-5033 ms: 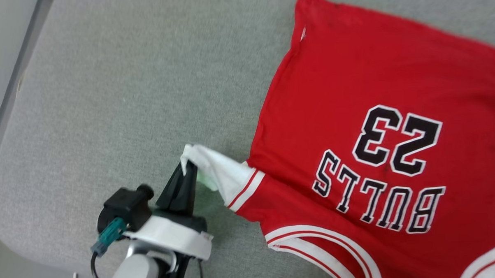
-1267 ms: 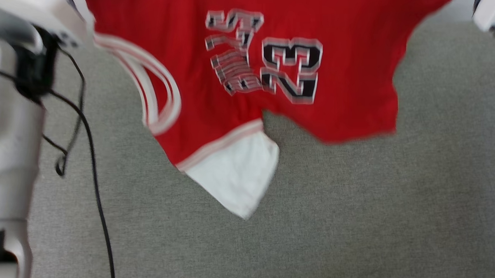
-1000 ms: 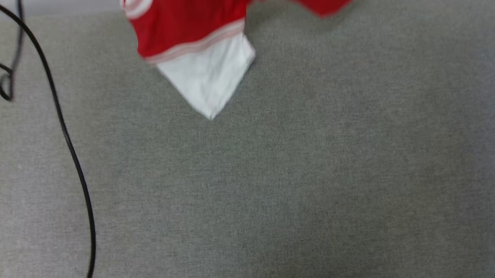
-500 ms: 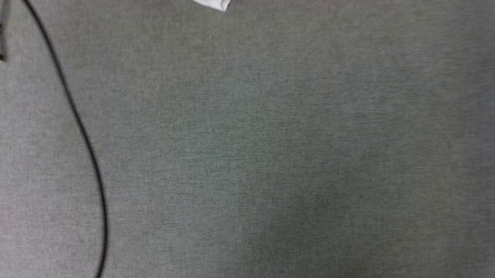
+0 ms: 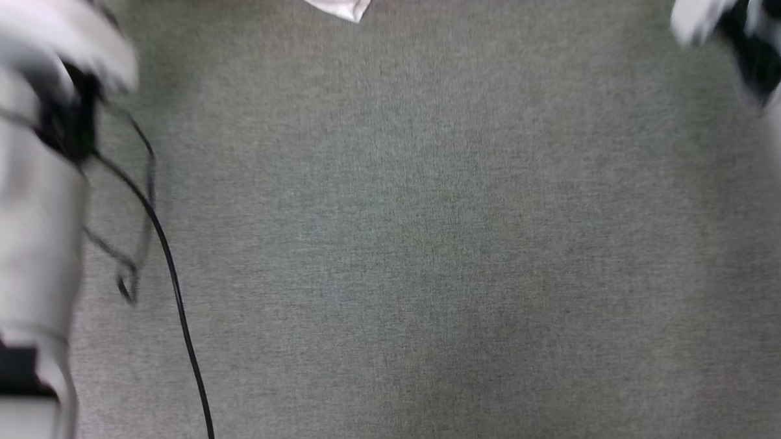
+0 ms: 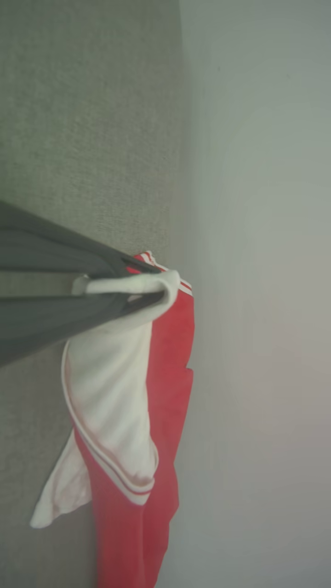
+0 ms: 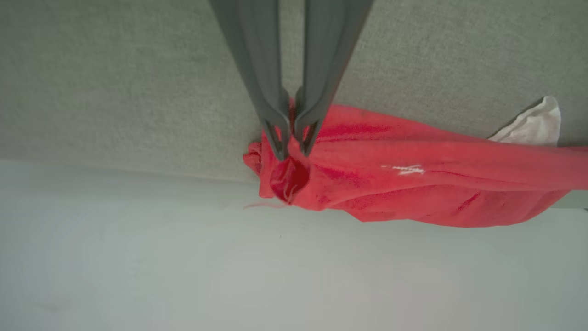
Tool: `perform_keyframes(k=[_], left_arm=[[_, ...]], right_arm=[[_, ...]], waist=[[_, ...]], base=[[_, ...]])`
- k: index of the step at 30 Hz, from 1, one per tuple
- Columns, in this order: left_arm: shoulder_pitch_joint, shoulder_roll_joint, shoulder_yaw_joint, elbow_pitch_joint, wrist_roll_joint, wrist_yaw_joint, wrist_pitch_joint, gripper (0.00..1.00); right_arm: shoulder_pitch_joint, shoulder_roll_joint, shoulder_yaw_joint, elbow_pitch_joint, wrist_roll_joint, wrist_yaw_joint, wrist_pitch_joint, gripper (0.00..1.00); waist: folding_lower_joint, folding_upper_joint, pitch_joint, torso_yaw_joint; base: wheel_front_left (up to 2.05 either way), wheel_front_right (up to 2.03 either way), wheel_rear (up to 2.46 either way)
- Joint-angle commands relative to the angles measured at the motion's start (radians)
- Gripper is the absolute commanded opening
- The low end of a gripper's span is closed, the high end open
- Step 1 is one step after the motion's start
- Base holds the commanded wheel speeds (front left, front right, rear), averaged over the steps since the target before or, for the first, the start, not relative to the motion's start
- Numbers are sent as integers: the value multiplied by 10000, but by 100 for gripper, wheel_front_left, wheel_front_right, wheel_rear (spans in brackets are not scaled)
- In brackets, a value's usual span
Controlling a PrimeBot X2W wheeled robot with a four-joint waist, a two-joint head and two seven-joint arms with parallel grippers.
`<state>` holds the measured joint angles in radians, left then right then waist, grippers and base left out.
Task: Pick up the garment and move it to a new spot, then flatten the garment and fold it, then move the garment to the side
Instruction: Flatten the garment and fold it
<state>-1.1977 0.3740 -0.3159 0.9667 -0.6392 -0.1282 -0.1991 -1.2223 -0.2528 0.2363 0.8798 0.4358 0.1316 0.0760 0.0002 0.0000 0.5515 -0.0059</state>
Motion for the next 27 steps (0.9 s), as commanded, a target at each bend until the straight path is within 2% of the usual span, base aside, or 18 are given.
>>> perform_keyframes(k=[1, 11, 16, 17, 19, 20, 27], left_arm=[[786, 30, -45, -147, -195, -11, -118, 0], [5505, 244, -324, -1743, -1189, -6, -501, 0], [7619, 501, -81, -2694, -1557, 310, -466, 0], [7619, 501, -81, -2694, -1557, 310, -466, 0], [8447, 693, -38, -3209, -1614, 568, -350, 0], [9644, 896, 40, -4173, -1779, 996, -93, 0], [12269, 1283, 288, -6709, -2209, 2170, 610, 0]], right_arm=[[778, -259, 138, -129, 256, -18, -182, 0], [4989, -1265, 377, -1345, 1328, -21, -909, 0], [7041, -1368, -83, -2231, 1468, -34, -906, 0], [7041, -1368, -83, -2231, 1468, -34, -906, 0], [7880, -1391, -369, -2631, 1406, -35, -802, 0], [9194, -1256, -867, -3281, 1251, -38, -527, 0], [12177, -368, -2245, -5350, 506, -45, 573, 0]], waist=[[-2, 0, -551, 70], [-2, 0, -2714, 414], [-2, 0, -3694, 393], [-2, 0, -3694, 393], [-2, 0, -4036, 395], [-2, 0, -4485, 415], [-2, 0, -5287, 440]], base=[[0, 0, 0], [0, 0, 0], [0, 0, 0], [0, 0, 0], [0, 0, 0], [0, 0, 0], [0, 0, 0]])
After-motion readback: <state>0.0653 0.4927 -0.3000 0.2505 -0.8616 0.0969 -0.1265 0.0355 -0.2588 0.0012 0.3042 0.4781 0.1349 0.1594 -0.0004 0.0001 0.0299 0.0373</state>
